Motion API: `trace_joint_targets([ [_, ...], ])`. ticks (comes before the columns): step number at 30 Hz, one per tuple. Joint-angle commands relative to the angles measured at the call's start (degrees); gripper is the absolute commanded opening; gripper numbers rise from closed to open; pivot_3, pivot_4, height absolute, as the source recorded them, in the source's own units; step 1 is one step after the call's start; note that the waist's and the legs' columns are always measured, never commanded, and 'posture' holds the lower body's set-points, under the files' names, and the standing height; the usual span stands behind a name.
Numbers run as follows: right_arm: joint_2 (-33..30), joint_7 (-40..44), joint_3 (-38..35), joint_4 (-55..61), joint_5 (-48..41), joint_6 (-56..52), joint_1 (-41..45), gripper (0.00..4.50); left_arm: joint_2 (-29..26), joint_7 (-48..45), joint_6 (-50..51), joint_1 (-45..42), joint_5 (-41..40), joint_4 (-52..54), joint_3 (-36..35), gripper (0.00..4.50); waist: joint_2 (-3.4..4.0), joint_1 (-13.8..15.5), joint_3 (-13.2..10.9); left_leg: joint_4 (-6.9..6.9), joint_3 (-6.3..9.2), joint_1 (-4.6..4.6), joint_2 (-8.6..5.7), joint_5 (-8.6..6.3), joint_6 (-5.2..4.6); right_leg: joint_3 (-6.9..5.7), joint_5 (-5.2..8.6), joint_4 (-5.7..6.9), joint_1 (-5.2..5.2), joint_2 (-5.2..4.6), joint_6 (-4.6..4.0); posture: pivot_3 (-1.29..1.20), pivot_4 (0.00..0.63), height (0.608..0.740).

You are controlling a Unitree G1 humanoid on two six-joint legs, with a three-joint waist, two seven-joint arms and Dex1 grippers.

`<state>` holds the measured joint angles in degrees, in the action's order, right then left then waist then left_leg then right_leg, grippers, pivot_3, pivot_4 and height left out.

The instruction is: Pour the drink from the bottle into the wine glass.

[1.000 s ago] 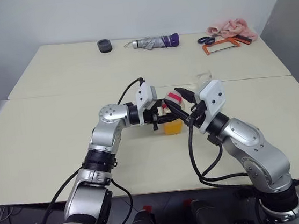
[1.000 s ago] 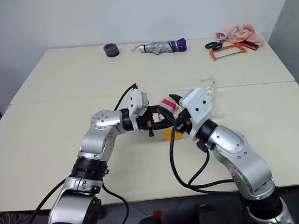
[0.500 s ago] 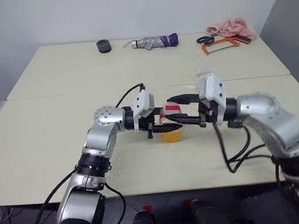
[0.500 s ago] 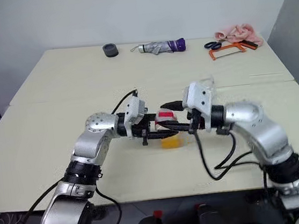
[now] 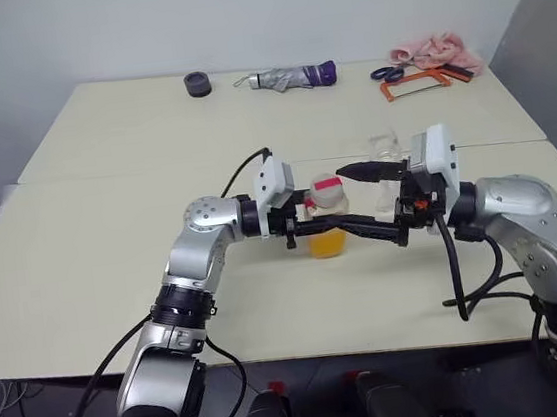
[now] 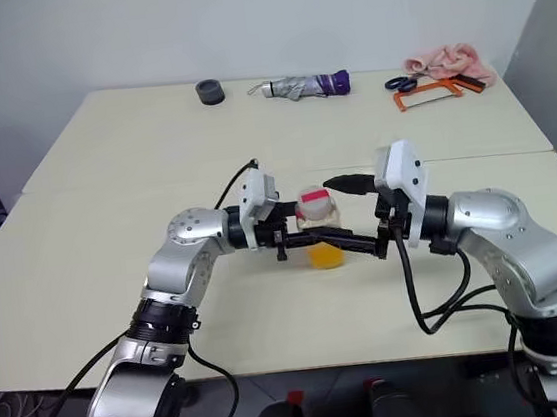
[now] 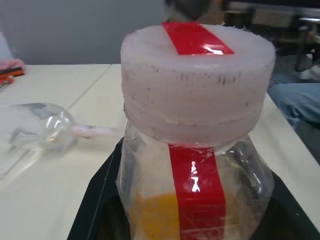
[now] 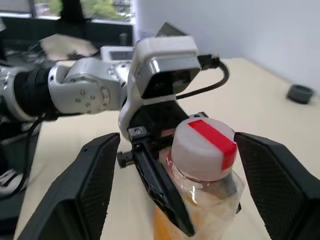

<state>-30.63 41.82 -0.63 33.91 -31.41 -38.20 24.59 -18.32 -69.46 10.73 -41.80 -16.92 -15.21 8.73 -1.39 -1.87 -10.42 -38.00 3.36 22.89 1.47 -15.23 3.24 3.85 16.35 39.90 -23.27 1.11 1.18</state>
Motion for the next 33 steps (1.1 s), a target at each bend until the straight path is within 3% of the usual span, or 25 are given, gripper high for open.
trace_joint_targets([
  [1, 7.3, -15.7, 3.8, 8.0, 6.7, -0.7, -4.0, 3.96, 1.0, 0.4, -1.7, -2.1, -0.4, -0.1, -0.3, 1.82, 0.00, 0.0, 0.0, 0.02, 0.01, 0.00, 0.01, 0.00, 0.01, 0.00, 0.00, 0.01, 0.00, 0.07, 0.00, 0.00, 0.150, 0.740],
  [6, 15.6, -28.6, 10.7, 8.6, 17.7, 1.4, -4.5, 3.96, 2.0, -0.1, -2.7, -2.7, 0.1, -1.8, 0.3, 1.82, 0.01, 0.0, 0.0, -0.01, -0.04, -0.02, 0.04, 0.01, 0.02, 0.09, 0.00, 0.07, -0.05, 0.15, 0.01, 0.00, 0.150, 0.740],
  [17, 18.6, -29.7, 14.3, 7.0, 21.1, 1.6, -5.0, 3.96, 2.8, -0.4, -4.1, -3.3, 0.7, -3.2, 0.6, 1.82, 0.01, 0.0, 0.0, 0.00, -0.05, 0.00, 0.02, 0.01, 0.02, 0.08, 0.00, 0.01, -0.05, 0.13, 0.00, 0.00, 0.150, 0.740],
  [20, 18.9, -29.3, 14.1, 6.7, 21.3, 1.9, -5.0, 3.34, 2.7, -0.5, -4.3, -3.2, 0.9, -3.3, 0.5, 1.82, 0.01, 0.0, 0.0, 0.01, -0.05, 0.00, 0.02, 0.01, 0.01, 0.08, 0.00, 0.01, -0.05, 0.14, 0.00, 0.00, 0.150, 0.740],
  [25, 19.0, -28.1, 13.9, 6.4, 20.6, 2.6, -5.4, 1.79, 2.3, -0.8, -4.3, -2.9, 0.9, -3.0, 0.5, 1.82, 0.01, 0.0, 0.0, 0.01, -0.04, 0.01, 0.02, 0.01, 0.01, 0.08, 0.00, 0.01, -0.05, 0.14, 0.00, 0.00, 0.150, 0.740],
  [33, 17.5, -23.5, 14.3, 5.2, 18.1, 2.8, -6.7, 1.81, 1.8, -1.5, -3.9, -3.2, 0.7, -2.7, 0.2, 1.82, 0.01, 0.0, 0.0, 0.01, -0.04, 0.01, 0.02, 0.01, 0.01, 0.08, 0.00, 0.01, -0.05, 0.14, 0.00, 0.00, 0.150, 0.740],
])
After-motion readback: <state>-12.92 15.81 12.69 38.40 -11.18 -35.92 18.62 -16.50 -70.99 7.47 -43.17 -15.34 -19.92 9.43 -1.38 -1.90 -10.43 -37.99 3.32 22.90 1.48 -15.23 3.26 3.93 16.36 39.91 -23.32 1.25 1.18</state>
